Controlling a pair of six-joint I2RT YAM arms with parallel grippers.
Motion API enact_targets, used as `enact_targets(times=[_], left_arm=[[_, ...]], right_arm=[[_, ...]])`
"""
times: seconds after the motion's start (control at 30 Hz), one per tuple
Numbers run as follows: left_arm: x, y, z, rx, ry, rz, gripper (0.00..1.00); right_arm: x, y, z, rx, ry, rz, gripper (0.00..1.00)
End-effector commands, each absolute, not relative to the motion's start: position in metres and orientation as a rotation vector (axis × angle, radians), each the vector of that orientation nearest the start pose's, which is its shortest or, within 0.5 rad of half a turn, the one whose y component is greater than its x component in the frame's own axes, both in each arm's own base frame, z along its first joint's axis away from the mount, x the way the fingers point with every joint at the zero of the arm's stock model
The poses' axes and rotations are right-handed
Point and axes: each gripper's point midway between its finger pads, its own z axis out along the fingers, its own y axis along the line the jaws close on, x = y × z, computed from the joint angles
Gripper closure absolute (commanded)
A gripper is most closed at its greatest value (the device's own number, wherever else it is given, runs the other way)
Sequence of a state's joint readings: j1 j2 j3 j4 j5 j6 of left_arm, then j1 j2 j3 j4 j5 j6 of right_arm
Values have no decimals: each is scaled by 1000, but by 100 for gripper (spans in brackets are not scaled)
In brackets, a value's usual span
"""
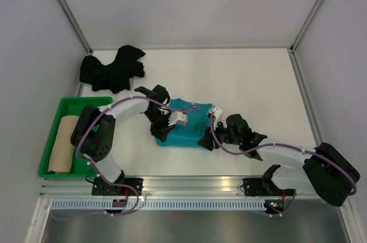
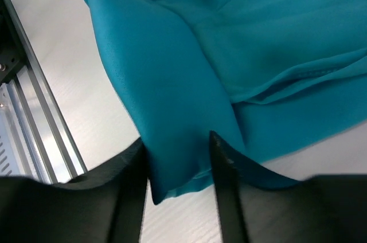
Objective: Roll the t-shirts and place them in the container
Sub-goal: Roll the tshirt
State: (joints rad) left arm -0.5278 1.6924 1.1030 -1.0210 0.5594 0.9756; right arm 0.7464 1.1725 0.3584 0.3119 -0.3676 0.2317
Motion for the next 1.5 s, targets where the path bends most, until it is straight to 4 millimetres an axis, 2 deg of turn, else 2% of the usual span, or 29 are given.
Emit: enact_targets(times=[0.0, 0.03, 0.1, 0.13, 0.23, 0.33, 0.47, 0.5, 0.57, 0.6, 0.63, 0.67, 0.77, 0.9, 1.0, 1.1, 1.27, 1.37, 1.47], left_arm=[[197, -195, 59, 2012, 2069, -872, 95], [196, -195, 58, 2011, 2072, -873, 91], [196, -193, 58, 2003, 2086, -874, 86], [196, -193, 57, 1995, 2096, -875, 79], [204, -190, 56, 1937, 2137, -857, 61], [212, -186, 57, 1877, 2165, -846, 56], [221, -187, 57, 1784, 2197, -826, 58], [218, -188, 56, 1767, 2208, -841, 60], [214, -195, 57, 1716, 2212, -907, 74], [211, -196, 56, 1703, 2222, -931, 80], [209, -199, 57, 1684, 2222, -962, 93], [207, -200, 58, 1673, 2231, -979, 97], [193, -197, 64, 1681, 2223, -1021, 98], [163, -183, 76, 1719, 2236, -1058, 98], [150, -186, 83, 1670, 2251, -1146, 98], [164, -197, 78, 1568, 2349, -1174, 97], [205, -205, 54, 1484, 2464, -1053, 95], [216, -210, 46, 1440, 2516, -1046, 96], [220, -214, 44, 1408, 2537, -1063, 95]], right_arm=[[183, 283, 70, -798, 2023, 1024, 53], [182, 282, 67, -794, 2040, 1026, 71], [181, 279, 63, -775, 2060, 1018, 85], [181, 278, 67, -750, 2056, 1026, 93], [182, 273, 77, -675, 2040, 1064, 100], [182, 268, 78, -638, 2046, 1084, 100], [178, 261, 71, -581, 2098, 1111, 100], [177, 261, 70, -575, 2101, 1119, 100], [176, 259, 67, -557, 2126, 1138, 100], [174, 259, 65, -554, 2135, 1146, 100], [174, 258, 67, -553, 2133, 1157, 100], [172, 257, 66, -553, 2149, 1160, 100], [166, 254, 67, -568, 2176, 1169, 100], [151, 252, 64, -597, 2227, 1213, 100], [143, 252, 60, -581, 2259, 1254, 100], [151, 248, 60, -533, 2269, 1238, 100], [162, 231, 52, -380, 2345, 1205, 100], [165, 222, 42, -302, 2388, 1199, 100], [169, 217, 35, -251, 2417, 1204, 100]])
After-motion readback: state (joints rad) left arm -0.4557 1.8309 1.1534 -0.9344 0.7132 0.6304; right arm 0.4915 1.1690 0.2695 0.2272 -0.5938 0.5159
